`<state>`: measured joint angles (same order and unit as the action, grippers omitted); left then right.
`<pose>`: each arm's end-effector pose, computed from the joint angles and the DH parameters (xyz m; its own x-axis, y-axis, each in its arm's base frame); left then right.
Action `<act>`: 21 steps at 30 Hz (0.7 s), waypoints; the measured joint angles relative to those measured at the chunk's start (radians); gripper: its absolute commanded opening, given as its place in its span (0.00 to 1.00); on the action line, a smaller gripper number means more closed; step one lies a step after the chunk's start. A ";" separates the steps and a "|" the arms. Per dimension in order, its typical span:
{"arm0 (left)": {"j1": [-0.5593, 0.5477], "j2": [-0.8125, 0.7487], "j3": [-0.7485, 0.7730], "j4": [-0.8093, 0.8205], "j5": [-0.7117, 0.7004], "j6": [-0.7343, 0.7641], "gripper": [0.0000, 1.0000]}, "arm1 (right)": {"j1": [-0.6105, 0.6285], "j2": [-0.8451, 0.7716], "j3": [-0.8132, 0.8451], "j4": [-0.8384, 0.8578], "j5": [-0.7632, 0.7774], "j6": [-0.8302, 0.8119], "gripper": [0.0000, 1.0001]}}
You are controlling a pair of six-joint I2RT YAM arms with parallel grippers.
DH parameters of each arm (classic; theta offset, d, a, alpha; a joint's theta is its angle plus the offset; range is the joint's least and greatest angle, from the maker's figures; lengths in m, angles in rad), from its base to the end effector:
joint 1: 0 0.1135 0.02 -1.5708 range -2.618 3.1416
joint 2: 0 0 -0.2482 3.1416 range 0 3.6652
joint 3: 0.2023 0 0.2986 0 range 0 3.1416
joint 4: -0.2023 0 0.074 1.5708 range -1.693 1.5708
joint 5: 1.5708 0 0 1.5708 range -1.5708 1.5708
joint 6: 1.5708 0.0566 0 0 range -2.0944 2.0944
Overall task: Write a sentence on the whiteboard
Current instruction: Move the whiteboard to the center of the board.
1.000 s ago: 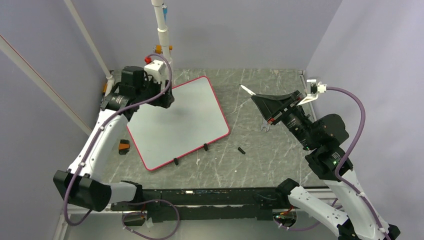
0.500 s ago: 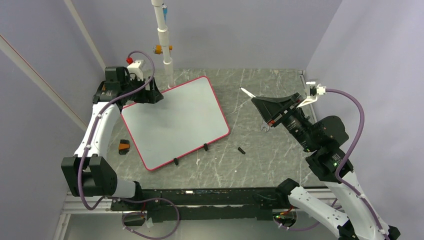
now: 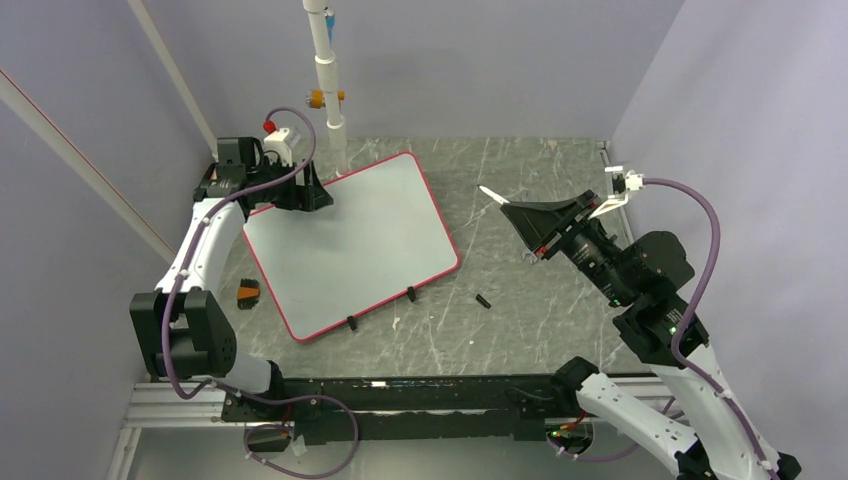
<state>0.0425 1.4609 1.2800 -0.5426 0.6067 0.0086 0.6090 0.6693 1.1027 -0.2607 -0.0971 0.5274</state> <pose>0.3826 -0.0160 0.2868 -0.6580 -0.0209 -0.7527 0.3977 0.8392 -0.3710 0.1560 0.1155 0.4672 -0.2042 0.4683 -0.8596 -0.6306 0.6087 0.4814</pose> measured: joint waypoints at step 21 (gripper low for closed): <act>-0.066 0.016 -0.085 0.014 0.032 0.000 0.83 | 0.000 -0.067 0.000 -0.036 -0.012 0.016 0.00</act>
<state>-0.0231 1.4765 1.1950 -0.5282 0.6388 0.0086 0.6090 0.6025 1.1027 -0.2970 -0.1089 0.5438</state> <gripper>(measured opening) 0.827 0.154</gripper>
